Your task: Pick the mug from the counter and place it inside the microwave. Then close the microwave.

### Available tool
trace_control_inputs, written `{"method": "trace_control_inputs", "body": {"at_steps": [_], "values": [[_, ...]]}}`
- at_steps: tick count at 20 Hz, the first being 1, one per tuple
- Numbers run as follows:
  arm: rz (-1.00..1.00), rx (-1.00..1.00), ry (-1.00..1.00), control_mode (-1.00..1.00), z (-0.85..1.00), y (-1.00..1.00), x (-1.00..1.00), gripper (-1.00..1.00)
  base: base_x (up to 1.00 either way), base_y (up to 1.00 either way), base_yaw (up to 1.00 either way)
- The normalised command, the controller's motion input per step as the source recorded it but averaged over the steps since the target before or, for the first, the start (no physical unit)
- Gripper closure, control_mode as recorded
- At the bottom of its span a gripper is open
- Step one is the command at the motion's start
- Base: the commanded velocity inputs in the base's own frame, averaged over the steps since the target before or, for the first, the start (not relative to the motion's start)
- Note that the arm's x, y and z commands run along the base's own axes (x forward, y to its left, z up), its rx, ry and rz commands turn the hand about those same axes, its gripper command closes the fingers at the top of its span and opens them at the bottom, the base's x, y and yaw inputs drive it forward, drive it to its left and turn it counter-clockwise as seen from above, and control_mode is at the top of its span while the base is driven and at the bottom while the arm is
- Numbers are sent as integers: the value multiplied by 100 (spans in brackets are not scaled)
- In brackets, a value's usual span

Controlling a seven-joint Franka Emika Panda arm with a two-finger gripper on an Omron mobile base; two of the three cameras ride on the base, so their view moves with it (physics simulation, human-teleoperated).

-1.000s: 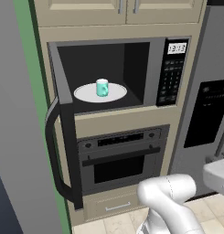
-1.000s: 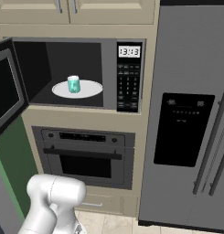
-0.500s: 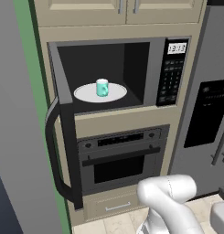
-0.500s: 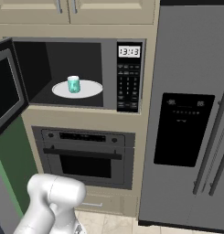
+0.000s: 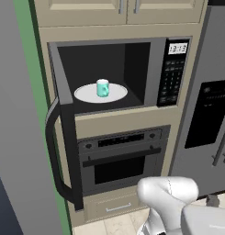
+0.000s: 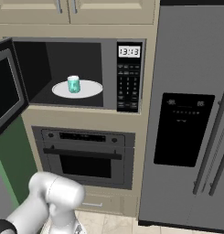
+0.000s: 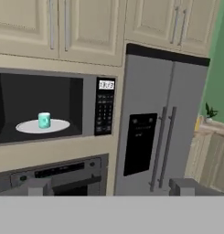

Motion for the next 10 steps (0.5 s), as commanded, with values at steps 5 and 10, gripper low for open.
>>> {"method": "trace_control_inputs", "body": {"at_steps": [5, 10], "values": [[-27, -4, 0, -100, -2, 34, 14, -100, 0, 0, 0], [-8, -2, -5, -100, -7, 49, 13, -100, 0, 0, 0]]}}
